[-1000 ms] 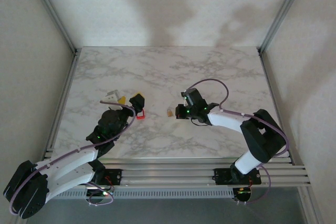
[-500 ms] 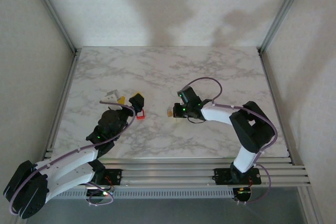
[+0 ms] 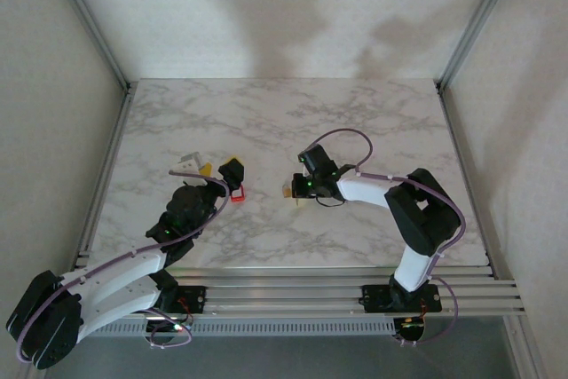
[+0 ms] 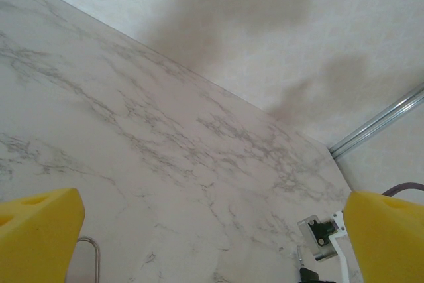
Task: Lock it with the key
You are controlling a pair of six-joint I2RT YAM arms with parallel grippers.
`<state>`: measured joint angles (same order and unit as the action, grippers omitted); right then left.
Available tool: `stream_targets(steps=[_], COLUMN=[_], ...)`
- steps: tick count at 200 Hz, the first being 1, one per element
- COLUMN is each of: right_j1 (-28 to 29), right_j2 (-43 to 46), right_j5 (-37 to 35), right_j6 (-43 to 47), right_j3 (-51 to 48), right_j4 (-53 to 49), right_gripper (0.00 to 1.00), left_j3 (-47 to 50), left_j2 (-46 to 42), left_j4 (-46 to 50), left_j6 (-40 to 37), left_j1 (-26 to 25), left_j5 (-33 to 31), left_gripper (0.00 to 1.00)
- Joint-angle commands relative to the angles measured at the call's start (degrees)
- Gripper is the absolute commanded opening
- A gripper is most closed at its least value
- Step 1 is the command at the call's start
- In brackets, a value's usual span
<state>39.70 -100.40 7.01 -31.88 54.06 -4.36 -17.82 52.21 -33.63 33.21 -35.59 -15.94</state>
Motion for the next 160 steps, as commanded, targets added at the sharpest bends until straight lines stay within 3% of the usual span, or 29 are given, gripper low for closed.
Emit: stream_targets(steps=[1, 68, 133, 160], right_j1=[0.55, 0.62, 0.55, 0.07], right_j2=[0.53, 6.34, 16.41, 17.01], right_j5=[-1.73, -1.48, -17.43, -24.29], right_j6=[1.09, 2.47, 3.92, 2.33], right_j3=[1.53, 3.15, 6.57, 8.21], right_j4=[-2.35, -7.05, -23.60, -30.84], right_gripper=[0.11, 0.38, 0.98, 0.99], left_j3=[0.15, 0.07, 0.06, -0.04], left_j2=[-0.18, -0.50, -0.45, -0.37], left_j4=[-0.48, -0.21, -0.21, -0.30], left_j6=[0.05, -0.21, -0.25, -0.25], left_j1=[-0.39, -0.44, -0.62, -0.79], left_j5=[-0.75, -0.80, -0.87, -0.84], left_gripper=[1.00, 0.99, 1.00, 1.00])
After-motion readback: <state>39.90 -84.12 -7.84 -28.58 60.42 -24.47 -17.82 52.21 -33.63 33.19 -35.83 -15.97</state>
